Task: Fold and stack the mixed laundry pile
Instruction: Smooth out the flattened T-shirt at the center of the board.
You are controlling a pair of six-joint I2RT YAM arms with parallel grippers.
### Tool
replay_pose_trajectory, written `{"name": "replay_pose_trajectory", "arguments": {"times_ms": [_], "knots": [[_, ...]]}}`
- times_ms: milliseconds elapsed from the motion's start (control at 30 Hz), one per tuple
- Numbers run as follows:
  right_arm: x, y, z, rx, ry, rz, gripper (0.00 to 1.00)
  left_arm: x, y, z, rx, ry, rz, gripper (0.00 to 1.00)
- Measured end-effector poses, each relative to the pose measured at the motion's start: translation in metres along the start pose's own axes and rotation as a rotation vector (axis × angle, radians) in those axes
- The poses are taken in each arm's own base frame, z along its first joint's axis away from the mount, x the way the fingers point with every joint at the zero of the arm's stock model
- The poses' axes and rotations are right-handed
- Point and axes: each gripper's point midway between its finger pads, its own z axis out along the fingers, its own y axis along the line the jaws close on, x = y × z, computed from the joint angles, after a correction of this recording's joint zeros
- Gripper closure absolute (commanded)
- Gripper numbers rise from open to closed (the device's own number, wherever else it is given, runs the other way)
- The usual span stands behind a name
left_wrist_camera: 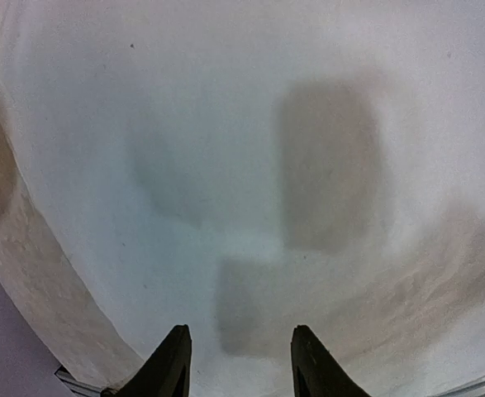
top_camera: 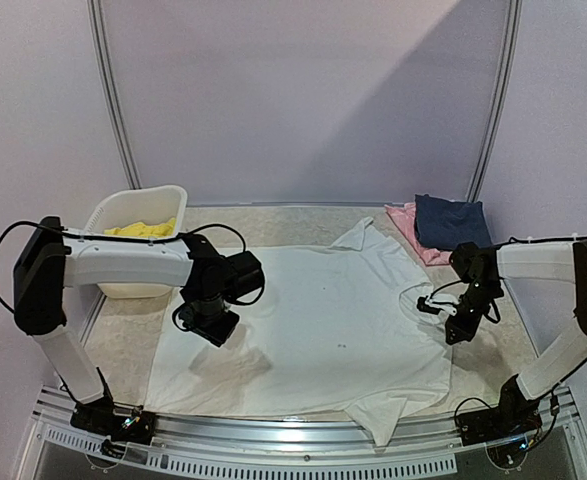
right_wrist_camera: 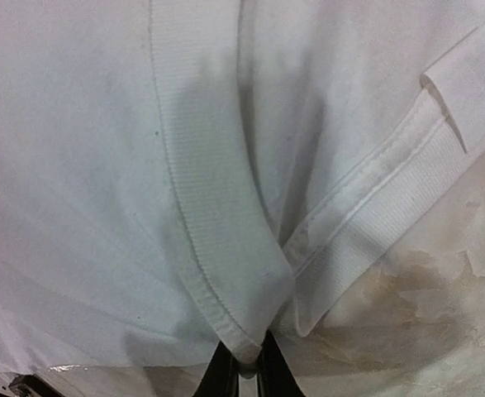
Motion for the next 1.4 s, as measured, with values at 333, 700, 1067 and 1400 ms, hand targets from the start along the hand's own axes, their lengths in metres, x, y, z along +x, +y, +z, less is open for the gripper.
{"name": "replay_pose_trajectory", "arguments": {"times_ms": [333, 700, 1067, 1400], "knots": [[0.041, 0.008, -0.006, 0.054, 0.115, -0.034, 0.91, 0.002, -0.004, 0.001, 0.008, 0.006, 0.018, 0.57], [0.048, 0.014, -0.056, 0.061, 0.13, -0.099, 0.49, 0.023, -0.006, 0.005, 0.044, 0.048, 0.07, 0.63], [-0.017, 0.004, -0.118, 0.071, -0.129, -0.078, 0.49, 0.089, 0.001, 0.025, 0.113, 0.163, 0.075, 0.74], [-0.053, -0.01, -0.123, 0.048, -0.203, -0.059, 0.49, 0.115, -0.001, 0.04, 0.101, 0.197, -0.015, 0.76]]}}
